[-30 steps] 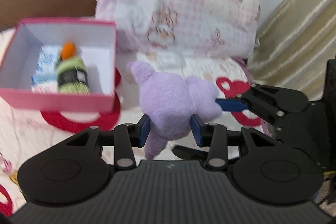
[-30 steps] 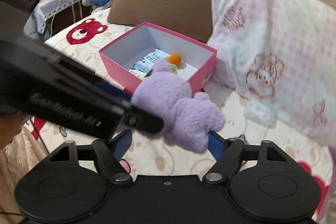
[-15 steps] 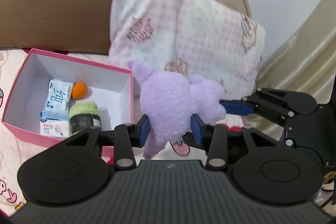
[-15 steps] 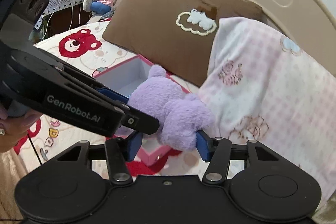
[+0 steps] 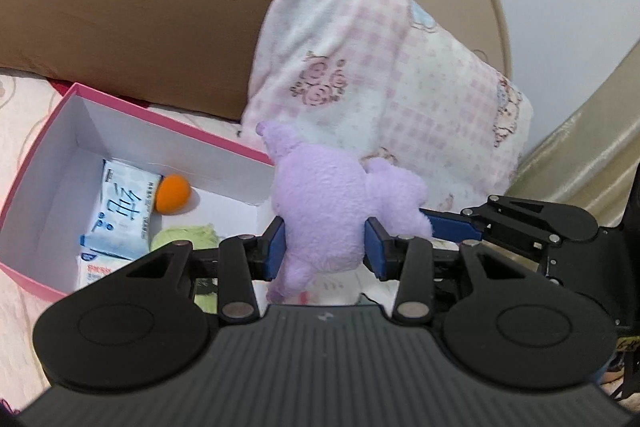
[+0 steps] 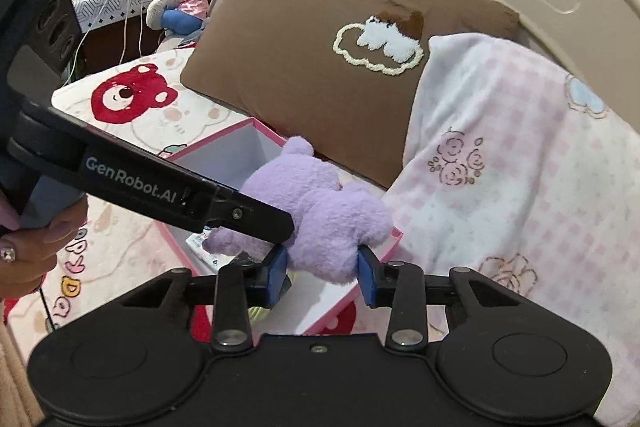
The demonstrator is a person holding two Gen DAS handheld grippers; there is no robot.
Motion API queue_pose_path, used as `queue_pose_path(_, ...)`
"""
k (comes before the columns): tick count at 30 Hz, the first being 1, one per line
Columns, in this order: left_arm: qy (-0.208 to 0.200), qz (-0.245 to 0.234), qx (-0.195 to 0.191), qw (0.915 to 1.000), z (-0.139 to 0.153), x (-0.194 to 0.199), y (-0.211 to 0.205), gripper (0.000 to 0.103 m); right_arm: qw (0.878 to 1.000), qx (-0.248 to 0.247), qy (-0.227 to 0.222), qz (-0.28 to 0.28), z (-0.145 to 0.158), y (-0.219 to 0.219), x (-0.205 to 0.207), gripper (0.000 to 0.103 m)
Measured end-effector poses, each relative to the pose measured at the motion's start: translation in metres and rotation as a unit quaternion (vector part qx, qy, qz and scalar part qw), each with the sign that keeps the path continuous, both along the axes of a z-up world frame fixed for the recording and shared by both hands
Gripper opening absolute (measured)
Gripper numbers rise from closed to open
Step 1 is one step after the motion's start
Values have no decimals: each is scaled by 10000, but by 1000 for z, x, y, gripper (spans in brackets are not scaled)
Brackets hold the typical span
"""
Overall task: Organize objects
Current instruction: 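Lift and carry the purple plush toy with the left gripper toward the pink box, then lower the purple plush toy into the pink box beside the sponge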
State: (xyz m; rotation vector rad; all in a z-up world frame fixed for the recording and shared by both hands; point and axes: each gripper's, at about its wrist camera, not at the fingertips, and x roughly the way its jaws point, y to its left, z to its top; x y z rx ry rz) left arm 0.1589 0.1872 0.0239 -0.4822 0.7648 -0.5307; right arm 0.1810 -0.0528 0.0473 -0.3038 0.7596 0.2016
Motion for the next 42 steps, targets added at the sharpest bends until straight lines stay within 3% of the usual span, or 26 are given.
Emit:
queue_pose_path(5,208,249,-254,9992,-28,15,10,40,9998,-194,0,82,-20,5,16,41)
queue_pose_path(10,258,290,-232,9990,-50,25,4,40,9997,-218,57,0,-40,1,26,40)
queue_pose_path(22,312,264,552,9976,-79,59,-19,40,9995,60,246,-163,-85,-17,57,40)
queue_pose_path(28,1048,208,726,9916,-104,97,-19,40,9968,465,644,5,-101,-31,86,40)
queue_pose_path(32,1392,206,578,9884,-113,117,-18,40,9967,457,677,-19,-105,-36,99,40)
queue_pose_path(35,1863,495,545,9797,-120,126,-15,40,9963,553,648,-119,-111,-35,104,40)
queue_pose_path(40,1813,623,808,9781,-124,126,-28,39,9989,249,386,-90,-113,-30,97,40)
queue_pose_path(42,1797,601,916,9776,-125,125,-37,39,9992,194,326,-134,-111,-32,94,35)
